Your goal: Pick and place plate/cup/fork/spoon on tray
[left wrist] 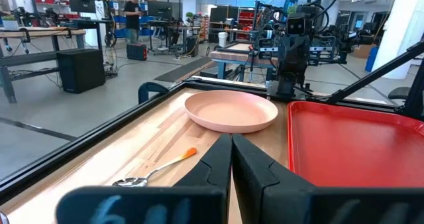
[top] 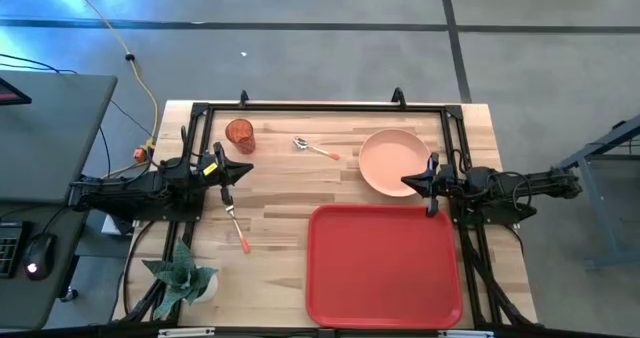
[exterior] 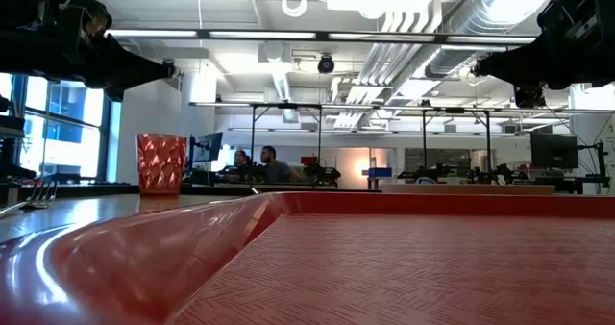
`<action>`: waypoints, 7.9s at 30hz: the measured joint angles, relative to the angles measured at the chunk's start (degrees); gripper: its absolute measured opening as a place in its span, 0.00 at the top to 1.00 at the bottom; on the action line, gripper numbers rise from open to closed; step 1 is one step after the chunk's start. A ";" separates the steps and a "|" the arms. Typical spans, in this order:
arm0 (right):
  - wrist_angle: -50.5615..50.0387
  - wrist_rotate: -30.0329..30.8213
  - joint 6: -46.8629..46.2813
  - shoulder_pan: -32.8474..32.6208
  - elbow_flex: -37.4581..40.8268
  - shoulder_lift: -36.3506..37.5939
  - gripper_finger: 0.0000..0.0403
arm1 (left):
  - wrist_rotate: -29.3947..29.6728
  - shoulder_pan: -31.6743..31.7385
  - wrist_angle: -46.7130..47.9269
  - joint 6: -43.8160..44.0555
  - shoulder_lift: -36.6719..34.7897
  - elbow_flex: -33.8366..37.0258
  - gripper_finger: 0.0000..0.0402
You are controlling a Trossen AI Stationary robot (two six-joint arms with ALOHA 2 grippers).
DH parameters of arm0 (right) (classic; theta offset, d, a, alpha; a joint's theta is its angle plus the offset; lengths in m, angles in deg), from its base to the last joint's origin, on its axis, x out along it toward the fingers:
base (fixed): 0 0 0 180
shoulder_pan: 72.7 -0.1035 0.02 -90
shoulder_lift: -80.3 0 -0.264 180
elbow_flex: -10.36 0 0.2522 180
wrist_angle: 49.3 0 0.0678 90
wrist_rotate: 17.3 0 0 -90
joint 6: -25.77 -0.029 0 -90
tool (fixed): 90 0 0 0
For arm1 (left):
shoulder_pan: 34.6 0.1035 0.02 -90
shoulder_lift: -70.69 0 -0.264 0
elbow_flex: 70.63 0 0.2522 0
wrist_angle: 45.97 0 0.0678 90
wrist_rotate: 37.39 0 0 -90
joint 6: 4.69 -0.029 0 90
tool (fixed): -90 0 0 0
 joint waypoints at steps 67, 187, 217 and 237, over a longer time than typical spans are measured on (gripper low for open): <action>0.00 0.00 0.00 -0.02 -0.01 0.00 1.00 | 0.00 0.02 0.00 -0.01 0.00 0.00 0.99; 0.00 0.00 0.00 -0.02 0.00 -0.01 1.00 | 0.05 0.01 -0.29 -0.95 0.00 -0.01 0.99; 9.79 5.08 -23.44 -0.04 -0.02 -16.20 1.00 | 0.97 1.95 -14.28 -7.45 8.27 0.00 0.99; 30.39 26.42 -19.37 0.00 -0.02 -33.72 1.00 | -3.09 4.56 -37.81 -4.46 67.50 -23.61 0.78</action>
